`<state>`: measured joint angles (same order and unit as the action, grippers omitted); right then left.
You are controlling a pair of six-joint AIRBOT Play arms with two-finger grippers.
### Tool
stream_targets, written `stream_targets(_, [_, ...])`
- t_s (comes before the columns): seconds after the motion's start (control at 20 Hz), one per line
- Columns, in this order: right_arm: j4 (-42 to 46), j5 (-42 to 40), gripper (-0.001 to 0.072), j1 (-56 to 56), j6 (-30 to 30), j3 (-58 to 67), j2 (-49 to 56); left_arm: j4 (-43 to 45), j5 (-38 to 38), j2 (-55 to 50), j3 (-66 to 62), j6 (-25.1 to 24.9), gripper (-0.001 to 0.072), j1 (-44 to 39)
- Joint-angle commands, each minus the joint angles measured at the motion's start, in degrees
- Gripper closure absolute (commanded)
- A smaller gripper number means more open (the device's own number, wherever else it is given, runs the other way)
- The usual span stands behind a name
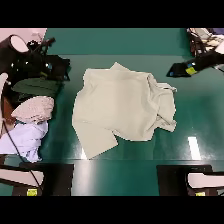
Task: Fold the shirts.
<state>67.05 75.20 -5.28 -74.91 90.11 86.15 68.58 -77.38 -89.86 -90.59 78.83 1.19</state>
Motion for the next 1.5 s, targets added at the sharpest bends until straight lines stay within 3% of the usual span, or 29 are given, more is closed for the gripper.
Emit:
stream_targets(0.0, [-0.1, 2.0, 0.0251, 2.6, 0.0, -10.3, -9.6, -0.2, 0.9, 8.4, 16.0, 0.3, 0.0206, 1.3])
stream_targets(0.35, [0.0, 1.3, 0.0251, 3.2, 0.0, -22.3, -21.1, -7.6, 10.8, 16.9, 42.2, 0.2, 0.0206, 1.3])
stream_targets(0.5, [0.1, 1.4, 0.0251, 3.3, -0.1, -25.7, -24.1, -9.8, 13.6, 16.9, 45.8, 0.2, 0.0206, 1.3])
stream_targets(0.7, [0.1, 1.4, 0.0251, 4.2, -0.3, -30.3, -27.4, -16.8, 13.9, 16.8, 48.3, -4.4, 0.0207, 1.3])
stream_targets(0.95, [0.1, 1.8, 0.0251, 13.8, -1.6, -38.8, -31.4, -17.2, 13.6, 16.8, 49.6, -4.3, 0.0209, 1.3])
stream_targets(1.0, [0.1, 2.0, 0.0249, 16.2, -1.6, -41.2, -32.0, -17.4, 14.2, 16.8, 49.6, -4.3, 0.0387, 1.3])
stream_targets(1.05, [0.1, 2.6, 0.0188, 18.6, -1.6, -43.6, -32.2, -18.0, 14.8, 16.8, 49.5, -4.5, 0.0683, 1.3])
stream_targets(1.1, [0.0, 3.1, 0.0098, 20.4, -1.6, -45.9, -32.2, -19.7, 15.2, 16.8, 49.2, -5.9, 0.0681, 1.3])
stream_targets(1.15, [0.0, 3.2, 0.0099, 21.6, -1.6, -48.2, -32.2, -21.2, 15.0, 16.8, 48.5, -6.7, 0.0681, 1.3])
stream_targets(1.35, [-3.7, -1.0, 0.0149, 21.3, -1.6, -57.3, -32.2, -23.5, 14.1, 16.8, 45.4, -7.4, 0.0681, 1.3])
stream_targets(1.45, [-7.5, -5.5, 0.0237, 19.4, -1.6, -60.6, -32.2, -23.6, 14.1, 16.8, 45.0, -7.3, 0.0681, 1.3])
